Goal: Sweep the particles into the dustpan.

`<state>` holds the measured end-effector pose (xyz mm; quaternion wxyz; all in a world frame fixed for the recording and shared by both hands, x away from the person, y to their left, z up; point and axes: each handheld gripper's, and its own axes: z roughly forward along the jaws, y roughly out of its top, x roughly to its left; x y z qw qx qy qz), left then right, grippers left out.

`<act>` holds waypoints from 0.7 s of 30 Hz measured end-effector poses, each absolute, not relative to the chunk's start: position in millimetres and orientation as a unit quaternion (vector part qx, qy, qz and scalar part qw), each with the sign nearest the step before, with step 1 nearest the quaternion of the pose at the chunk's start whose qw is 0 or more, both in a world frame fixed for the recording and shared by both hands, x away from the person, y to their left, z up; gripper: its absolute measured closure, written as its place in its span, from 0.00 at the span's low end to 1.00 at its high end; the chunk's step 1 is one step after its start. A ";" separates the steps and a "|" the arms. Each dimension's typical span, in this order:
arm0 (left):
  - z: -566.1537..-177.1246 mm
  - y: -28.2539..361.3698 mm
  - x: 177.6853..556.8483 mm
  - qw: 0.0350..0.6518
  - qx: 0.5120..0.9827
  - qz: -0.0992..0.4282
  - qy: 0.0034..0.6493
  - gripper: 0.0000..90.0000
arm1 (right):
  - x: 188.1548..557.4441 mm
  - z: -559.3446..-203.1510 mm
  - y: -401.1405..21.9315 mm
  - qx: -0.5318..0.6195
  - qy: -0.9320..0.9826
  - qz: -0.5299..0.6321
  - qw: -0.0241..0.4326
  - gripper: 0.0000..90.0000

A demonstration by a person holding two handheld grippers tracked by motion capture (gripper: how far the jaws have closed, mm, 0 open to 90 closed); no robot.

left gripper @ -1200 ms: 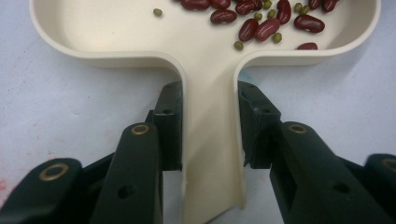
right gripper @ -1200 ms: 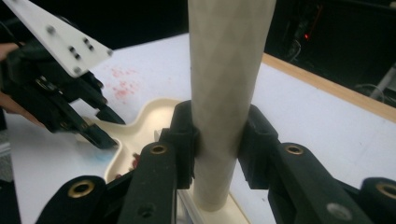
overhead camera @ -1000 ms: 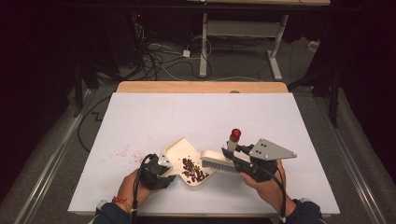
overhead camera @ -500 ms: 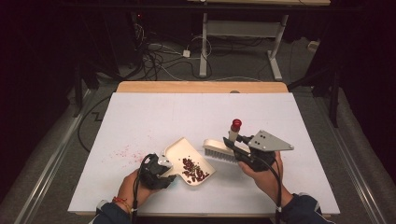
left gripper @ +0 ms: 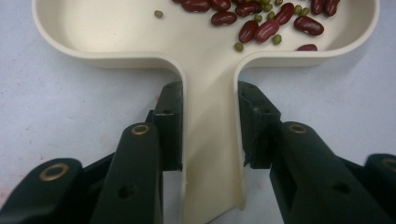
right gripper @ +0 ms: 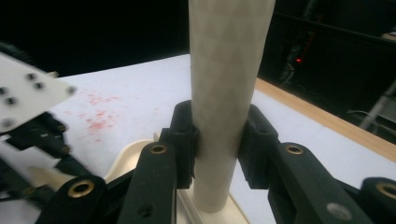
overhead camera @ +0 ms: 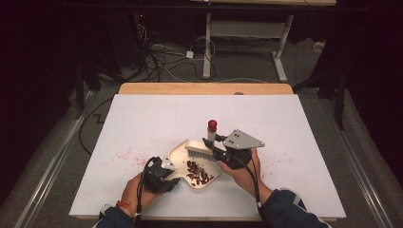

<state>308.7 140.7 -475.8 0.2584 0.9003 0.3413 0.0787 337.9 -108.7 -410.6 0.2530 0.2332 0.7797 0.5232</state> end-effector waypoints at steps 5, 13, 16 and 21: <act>-473.7 144.0 309.5 0.265 0.898 0.075 0.344 0.70 | 324.8 -408.8 -101.0 0.225 0.789 0.523 0.232 0.78; -472.5 149.8 312.9 0.268 0.894 0.072 0.352 0.71 | 319.3 -396.7 -111.6 0.229 0.781 0.534 0.230 0.78; -472.7 150.5 313.4 0.268 0.893 0.073 0.353 0.71 | 320.3 -390.0 -120.9 0.235 0.773 0.539 0.237 0.78; -473.0 153.3 314.8 0.266 0.894 0.076 0.352 0.71 | 322.5 -378.2 -140.4 0.245 0.768 0.539 0.241 0.78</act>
